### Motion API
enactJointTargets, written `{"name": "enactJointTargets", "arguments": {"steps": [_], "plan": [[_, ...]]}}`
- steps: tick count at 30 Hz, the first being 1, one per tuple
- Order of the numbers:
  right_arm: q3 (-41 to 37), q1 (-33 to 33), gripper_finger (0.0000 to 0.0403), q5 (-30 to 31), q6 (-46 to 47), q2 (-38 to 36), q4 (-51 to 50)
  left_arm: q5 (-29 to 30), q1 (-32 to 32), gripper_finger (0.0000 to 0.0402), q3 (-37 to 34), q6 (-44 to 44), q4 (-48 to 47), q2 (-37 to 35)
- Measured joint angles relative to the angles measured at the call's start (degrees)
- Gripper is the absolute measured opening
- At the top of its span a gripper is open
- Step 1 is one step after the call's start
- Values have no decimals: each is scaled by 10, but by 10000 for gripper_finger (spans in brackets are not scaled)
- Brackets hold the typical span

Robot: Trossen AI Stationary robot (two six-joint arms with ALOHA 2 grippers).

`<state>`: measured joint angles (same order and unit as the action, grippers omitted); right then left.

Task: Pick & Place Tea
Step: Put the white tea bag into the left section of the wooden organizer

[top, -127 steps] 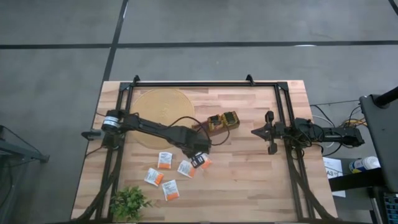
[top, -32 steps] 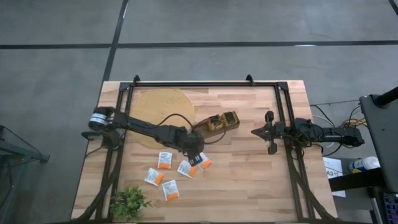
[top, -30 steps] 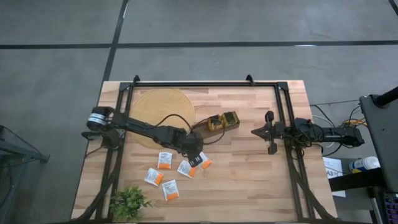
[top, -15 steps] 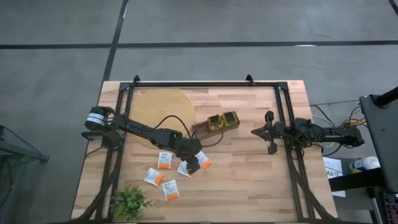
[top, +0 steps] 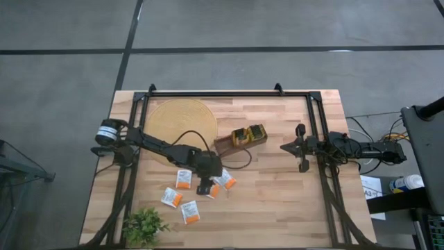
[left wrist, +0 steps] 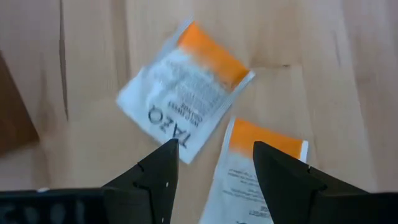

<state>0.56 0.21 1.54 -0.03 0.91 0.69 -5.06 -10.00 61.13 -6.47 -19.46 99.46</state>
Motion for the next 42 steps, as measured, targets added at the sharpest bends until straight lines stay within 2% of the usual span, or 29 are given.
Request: {"name": "enactJointTargets", "arguments": {"steps": [5, 13, 25, 29, 35, 42], "plan": [[0, 0, 9, 0, 0, 0, 0, 27, 1, 200, 14, 86, 2, 0], [0, 0, 9, 0, 0, 0, 0, 15, 13, 200, 18, 170, 1, 0], [0, 0, 9, 0, 0, 0, 0, 14, 19, 200, 73, 251, -22, 13], [0, 0, 9, 0, 0, 0, 0, 16, 20, 200, 104, 253, -60, 24], [0, 0, 9, 0, 0, 0, 0, 26, 20, 200, 135, 208, -117, 33], [0, 0, 9, 0, 0, 0, 0, 26, 20, 209, 140, 192, -124, 33]]}}
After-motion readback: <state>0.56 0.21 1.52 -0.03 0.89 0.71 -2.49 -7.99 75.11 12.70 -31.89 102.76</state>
